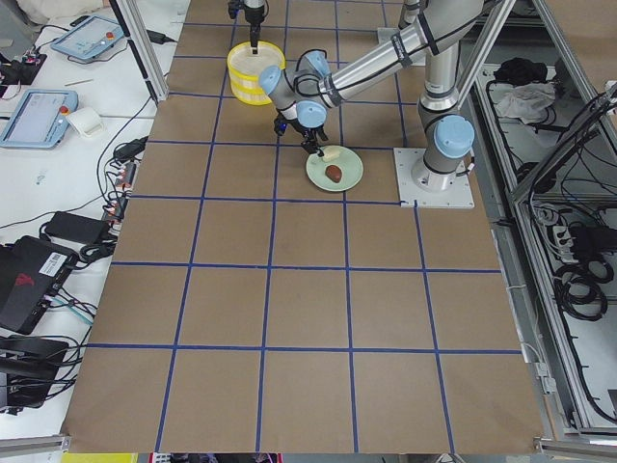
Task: Place buns in different layers of steamer
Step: 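Grasp the white bun with the left gripper while the right grips the steamer rim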
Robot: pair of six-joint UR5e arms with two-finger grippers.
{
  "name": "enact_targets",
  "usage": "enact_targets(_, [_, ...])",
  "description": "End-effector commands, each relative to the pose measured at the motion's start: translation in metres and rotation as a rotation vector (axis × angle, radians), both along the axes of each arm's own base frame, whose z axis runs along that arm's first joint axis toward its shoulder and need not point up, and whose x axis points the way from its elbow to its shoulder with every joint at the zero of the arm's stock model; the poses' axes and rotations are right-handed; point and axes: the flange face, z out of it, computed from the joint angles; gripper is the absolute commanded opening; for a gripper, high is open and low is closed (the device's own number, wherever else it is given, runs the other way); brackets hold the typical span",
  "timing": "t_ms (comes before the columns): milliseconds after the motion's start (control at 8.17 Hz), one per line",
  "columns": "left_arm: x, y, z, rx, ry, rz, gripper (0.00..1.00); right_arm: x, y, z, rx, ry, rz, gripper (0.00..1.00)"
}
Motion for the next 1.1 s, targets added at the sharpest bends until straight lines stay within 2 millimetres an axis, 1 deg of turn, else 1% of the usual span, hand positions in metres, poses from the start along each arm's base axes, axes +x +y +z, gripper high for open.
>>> enact_targets(0, [-0.001, 0.003, -0.011, 0.008, 0.006, 0.006, 0.75, 0.0, 0.0, 0.0, -0.002, -0.003, -0.012, 0.53])
enact_targets(245, [-0.001, 0.007, -0.021, 0.003, 0.006, 0.006, 0.73, 0.0, 0.0, 0.001, -0.002, -0.004, -0.015, 0.35])
enact_targets(367, [-0.002, 0.008, -0.021, -0.001, 0.006, 0.008, 0.73, 0.0, 0.0, 0.002, -0.002, -0.004, -0.015, 0.29])
enact_targets(612, [-0.005, 0.006, -0.023, -0.013, 0.033, 0.023, 0.73, 0.0, 0.001, 0.004, -0.005, -0.004, -0.013, 0.22])
enact_targets(734, [-0.004, 0.005, -0.027, -0.014, 0.033, 0.025, 0.73, 0.0, 0.001, 0.004, -0.005, -0.004, -0.013, 0.19])
enact_targets(979, [-0.004, 0.004, -0.026, -0.02, 0.027, 0.021, 0.72, 0.0, 0.001, 0.006, -0.007, -0.004, -0.012, 0.15])
